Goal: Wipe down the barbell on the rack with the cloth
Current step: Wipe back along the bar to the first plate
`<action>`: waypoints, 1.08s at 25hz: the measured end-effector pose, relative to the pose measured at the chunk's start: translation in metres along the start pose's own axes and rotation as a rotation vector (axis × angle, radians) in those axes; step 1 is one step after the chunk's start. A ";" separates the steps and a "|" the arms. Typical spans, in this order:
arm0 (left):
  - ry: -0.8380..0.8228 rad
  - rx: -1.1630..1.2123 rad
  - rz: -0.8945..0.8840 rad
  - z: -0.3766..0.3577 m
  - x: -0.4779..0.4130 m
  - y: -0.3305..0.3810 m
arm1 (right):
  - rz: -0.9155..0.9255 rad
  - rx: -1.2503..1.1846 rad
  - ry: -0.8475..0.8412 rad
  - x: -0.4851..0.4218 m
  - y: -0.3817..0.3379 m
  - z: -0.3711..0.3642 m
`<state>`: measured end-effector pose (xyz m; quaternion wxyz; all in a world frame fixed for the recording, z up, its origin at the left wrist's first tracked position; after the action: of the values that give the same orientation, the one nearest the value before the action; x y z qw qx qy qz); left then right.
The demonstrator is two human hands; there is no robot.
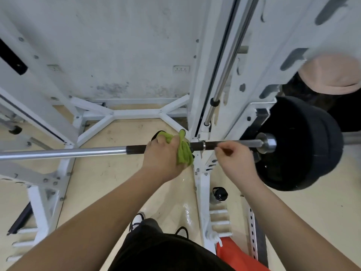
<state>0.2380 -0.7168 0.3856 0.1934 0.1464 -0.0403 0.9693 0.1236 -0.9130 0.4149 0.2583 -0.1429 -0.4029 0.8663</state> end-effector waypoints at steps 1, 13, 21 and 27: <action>0.055 -0.037 0.004 0.003 -0.003 0.010 | 0.016 0.120 0.066 0.001 0.013 0.021; 0.171 -0.010 -0.091 0.005 -0.010 0.026 | -0.012 0.586 0.047 -0.012 0.073 0.048; 0.184 0.017 -0.275 0.019 -0.019 0.093 | 0.068 0.646 0.032 -0.014 0.073 0.041; 0.189 0.039 -0.586 0.017 -0.009 0.204 | 0.094 0.665 0.026 -0.015 0.077 0.046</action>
<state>0.1713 -0.9106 0.3948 0.4646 0.0646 0.0402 0.8822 0.0893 -0.9911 0.3854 0.2555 -0.0801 -0.0877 0.9595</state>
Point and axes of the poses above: each hand's wrist, its own x-axis away from the middle knuckle, its own z-axis out of the back of the hand, y = z × x, the point moved 9 cm from there along -x, towards the middle knuckle, and after that the axes turned 11 degrees about z, right-handed, at the moved point
